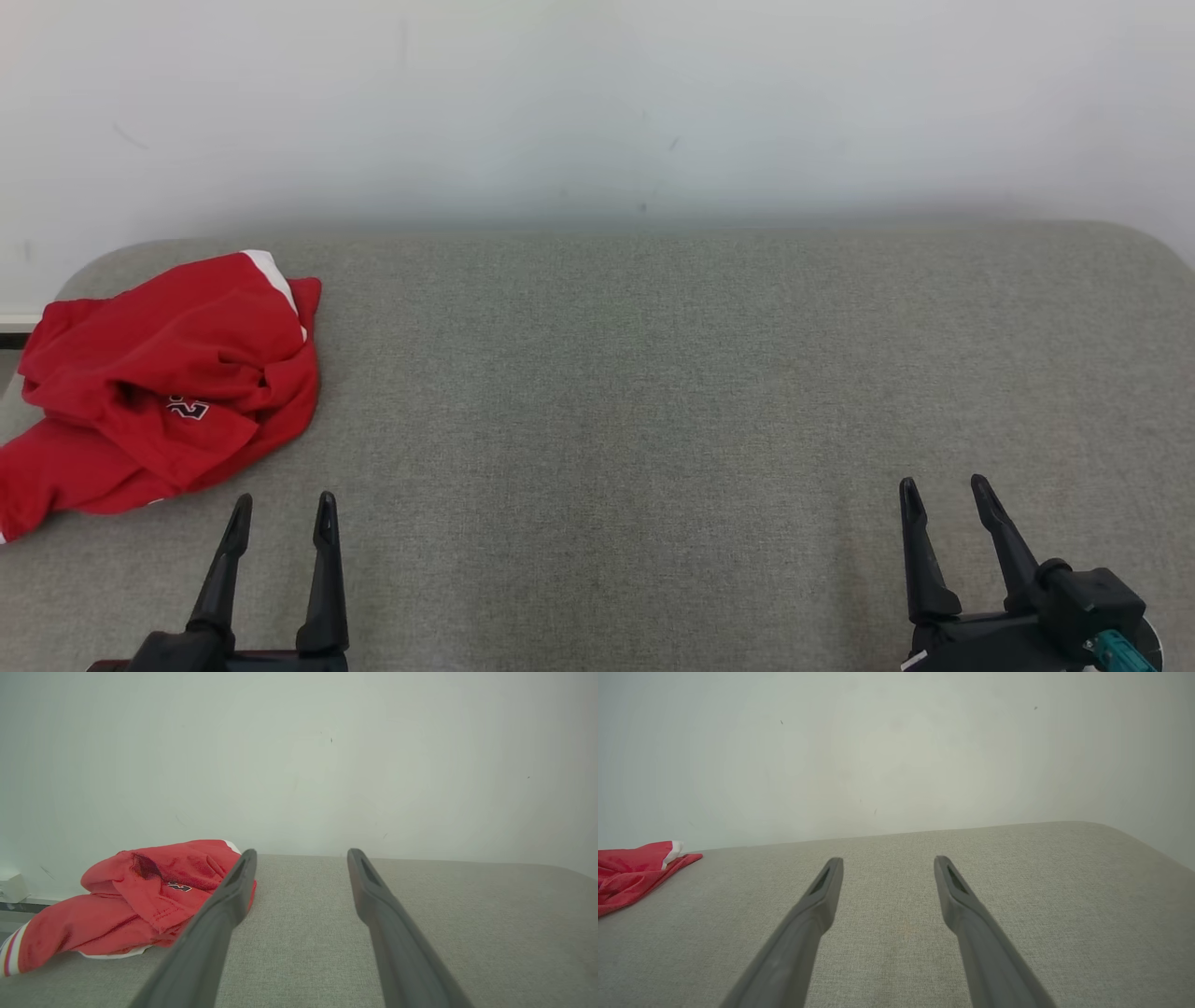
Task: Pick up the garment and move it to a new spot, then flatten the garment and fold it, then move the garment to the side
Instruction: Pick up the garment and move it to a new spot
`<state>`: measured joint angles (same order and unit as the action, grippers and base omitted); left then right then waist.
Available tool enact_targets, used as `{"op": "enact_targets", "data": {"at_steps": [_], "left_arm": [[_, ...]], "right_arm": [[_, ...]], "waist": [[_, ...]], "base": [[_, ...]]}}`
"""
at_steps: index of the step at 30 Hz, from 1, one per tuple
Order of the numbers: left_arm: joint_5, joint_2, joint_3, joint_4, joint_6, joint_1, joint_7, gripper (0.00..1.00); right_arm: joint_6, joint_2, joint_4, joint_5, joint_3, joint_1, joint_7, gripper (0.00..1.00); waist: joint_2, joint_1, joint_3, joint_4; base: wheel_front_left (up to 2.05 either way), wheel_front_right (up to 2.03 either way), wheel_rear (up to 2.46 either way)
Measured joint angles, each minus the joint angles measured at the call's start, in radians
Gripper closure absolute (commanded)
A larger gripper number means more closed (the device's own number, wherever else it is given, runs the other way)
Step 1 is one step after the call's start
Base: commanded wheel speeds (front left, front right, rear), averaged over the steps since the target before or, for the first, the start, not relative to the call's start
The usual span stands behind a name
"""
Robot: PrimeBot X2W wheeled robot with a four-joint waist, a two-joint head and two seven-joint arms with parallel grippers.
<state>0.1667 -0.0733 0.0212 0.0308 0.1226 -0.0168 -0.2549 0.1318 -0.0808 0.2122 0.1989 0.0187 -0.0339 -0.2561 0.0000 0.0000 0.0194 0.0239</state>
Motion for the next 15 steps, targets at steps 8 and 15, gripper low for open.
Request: {"op": "enact_targets", "data": {"at_steps": [8, 15], "left_arm": [[-0.035, 0.002, 0.004, 0.013, 0.002, 0.007, -0.008, 0.0], [-0.045, 0.001, 0.019, 0.038, 0.002, 0.016, -0.008, 0.0]], "right_arm": [[0.0, -0.004, 0.002, -0.015, 0.008, 0.003, -0.008, 0.0], [0.0, -0.004, 0.012, -0.002, 0.018, 0.015, -0.008, 0.0]], "waist": [[0.0, 0.0, 0.001, 0.037], [0.0, 0.0, 0.001, 0.117]], "base": [[0.0, 0.0, 0.0], [0.0, 0.0, 0.0]]}}
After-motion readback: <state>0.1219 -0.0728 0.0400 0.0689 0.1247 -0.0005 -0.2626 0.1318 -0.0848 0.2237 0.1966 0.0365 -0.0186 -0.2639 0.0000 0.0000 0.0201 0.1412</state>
